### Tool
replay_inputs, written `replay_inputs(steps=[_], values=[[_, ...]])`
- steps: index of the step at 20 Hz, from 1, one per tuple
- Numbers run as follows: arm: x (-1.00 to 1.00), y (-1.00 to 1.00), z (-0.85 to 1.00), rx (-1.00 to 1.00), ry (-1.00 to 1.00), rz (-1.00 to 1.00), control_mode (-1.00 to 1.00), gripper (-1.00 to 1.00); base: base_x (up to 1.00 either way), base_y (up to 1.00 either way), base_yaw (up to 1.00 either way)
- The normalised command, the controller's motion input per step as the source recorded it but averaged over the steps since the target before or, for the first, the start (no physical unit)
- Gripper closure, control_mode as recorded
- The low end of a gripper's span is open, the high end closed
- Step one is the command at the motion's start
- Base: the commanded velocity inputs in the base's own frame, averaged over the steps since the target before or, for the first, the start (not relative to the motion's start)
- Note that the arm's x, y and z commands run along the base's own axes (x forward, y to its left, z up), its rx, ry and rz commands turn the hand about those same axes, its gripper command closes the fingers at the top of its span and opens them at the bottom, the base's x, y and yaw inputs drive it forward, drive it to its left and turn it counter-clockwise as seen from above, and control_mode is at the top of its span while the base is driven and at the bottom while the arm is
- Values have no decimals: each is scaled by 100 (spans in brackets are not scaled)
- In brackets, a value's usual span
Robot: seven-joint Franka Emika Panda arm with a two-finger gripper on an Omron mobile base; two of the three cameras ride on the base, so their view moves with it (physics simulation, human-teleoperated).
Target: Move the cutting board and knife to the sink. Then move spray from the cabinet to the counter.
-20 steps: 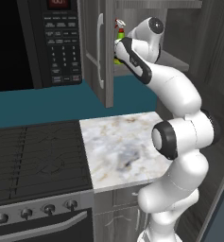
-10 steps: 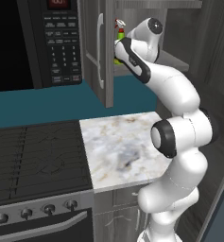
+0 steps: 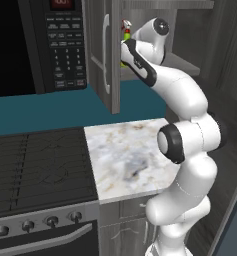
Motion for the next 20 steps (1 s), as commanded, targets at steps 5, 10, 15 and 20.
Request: replay_inputs(steps=[5, 10, 15, 20], values=[[6, 2, -2, 0, 1, 0, -100, 100, 0, 0, 0], [0, 0, -3, 0, 1, 0, -100, 100, 0, 0, 0], [-6, 0, 0, 0, -3, 0, -100, 100, 0, 0, 0], [-55, 0, 0, 0, -16, 0, -100, 100, 0, 0, 0]])
